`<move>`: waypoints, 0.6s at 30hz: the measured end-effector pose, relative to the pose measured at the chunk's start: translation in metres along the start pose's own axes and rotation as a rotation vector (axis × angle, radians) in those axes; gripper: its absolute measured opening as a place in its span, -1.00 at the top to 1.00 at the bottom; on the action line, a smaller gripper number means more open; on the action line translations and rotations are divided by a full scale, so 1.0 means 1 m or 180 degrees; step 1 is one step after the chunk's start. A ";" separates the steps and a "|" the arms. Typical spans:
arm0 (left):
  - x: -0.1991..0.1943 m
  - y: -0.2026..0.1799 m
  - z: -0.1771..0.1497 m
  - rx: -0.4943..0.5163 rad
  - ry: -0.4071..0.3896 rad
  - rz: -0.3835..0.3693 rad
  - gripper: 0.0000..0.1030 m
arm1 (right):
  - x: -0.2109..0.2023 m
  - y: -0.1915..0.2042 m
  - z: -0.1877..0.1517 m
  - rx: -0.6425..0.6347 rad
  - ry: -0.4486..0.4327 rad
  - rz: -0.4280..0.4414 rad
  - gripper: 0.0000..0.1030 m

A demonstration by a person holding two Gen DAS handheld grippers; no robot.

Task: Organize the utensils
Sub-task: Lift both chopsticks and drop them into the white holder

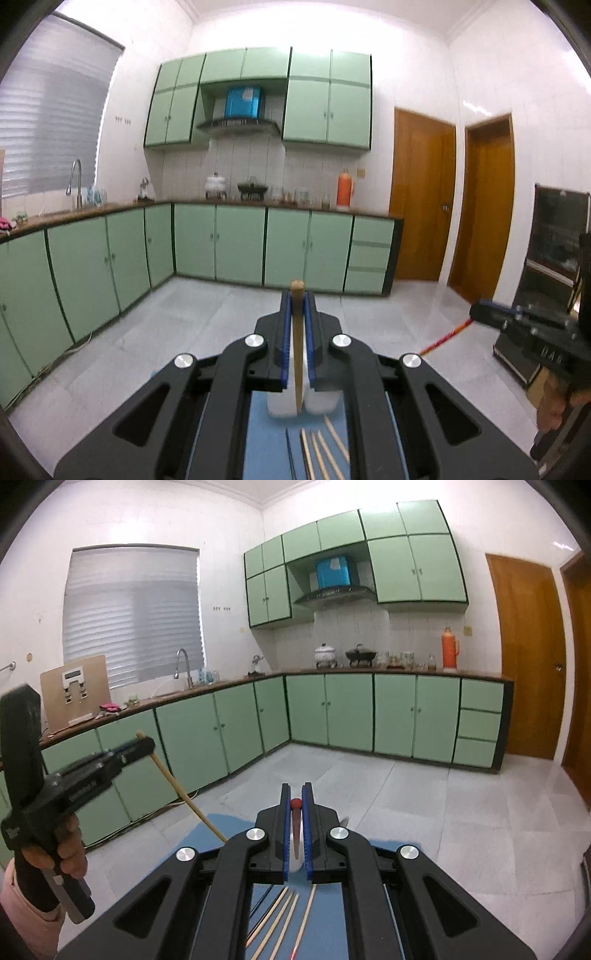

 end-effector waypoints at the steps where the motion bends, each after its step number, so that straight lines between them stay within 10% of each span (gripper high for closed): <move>1: 0.005 -0.001 0.008 0.0023 -0.0058 0.0016 0.88 | 0.005 -0.002 0.005 0.0019 -0.0012 0.0009 0.89; 18: 0.136 0.023 -0.001 -0.0019 -0.0060 0.0132 0.88 | 0.124 0.003 0.000 -0.0151 0.0407 -0.0273 0.89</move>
Point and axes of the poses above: each gripper's, at about its wrist camera, not at the fingertips, and x roughly the way its jaws point, y to its left, z to its top, the point moved 9 cm from there along x, roughly the way its jaws point, and after that the axes turned 12 degrees about -z, right-handed, at the moved point
